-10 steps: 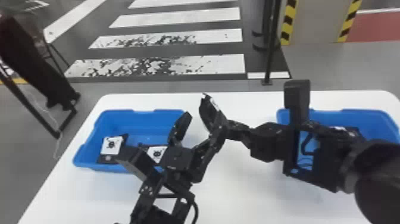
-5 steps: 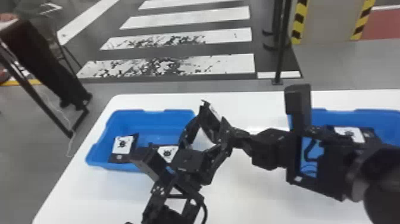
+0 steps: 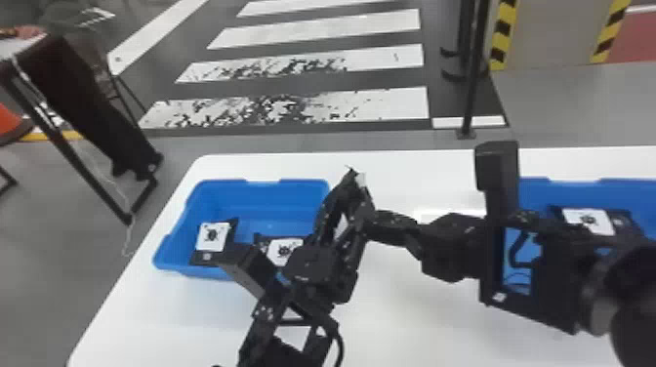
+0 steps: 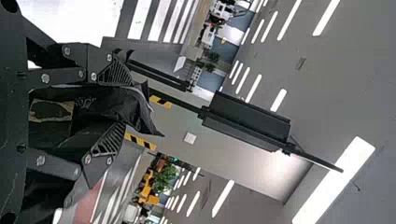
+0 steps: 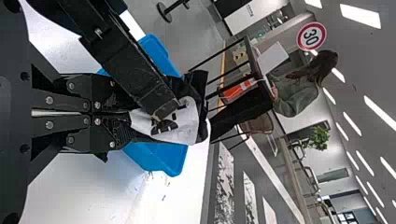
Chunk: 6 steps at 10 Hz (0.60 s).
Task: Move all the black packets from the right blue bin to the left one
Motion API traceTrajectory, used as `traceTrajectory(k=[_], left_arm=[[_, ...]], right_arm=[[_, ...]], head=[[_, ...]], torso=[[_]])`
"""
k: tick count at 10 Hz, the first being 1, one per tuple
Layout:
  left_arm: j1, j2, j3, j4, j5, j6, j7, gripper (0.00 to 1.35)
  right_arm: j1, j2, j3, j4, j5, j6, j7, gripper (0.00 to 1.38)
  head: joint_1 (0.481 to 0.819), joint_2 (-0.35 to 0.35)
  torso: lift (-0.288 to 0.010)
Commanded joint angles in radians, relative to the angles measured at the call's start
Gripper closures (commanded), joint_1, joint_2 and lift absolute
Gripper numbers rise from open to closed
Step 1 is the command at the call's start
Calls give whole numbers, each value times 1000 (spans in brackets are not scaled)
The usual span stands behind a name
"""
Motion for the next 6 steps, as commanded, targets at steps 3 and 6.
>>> traceTrajectory(k=[3,6], left_arm=[[5,-1,8,-1,-19,-57,-8,1211],[23,-26,87,14,-64,-113,2,1211]], right_arm=[[-1,0,1,25,0,2,-1,1127],[14,0,-15,37,0,-30,14,472]], head=[[695,249],[695,268]], torso=[[-168],[-168]])
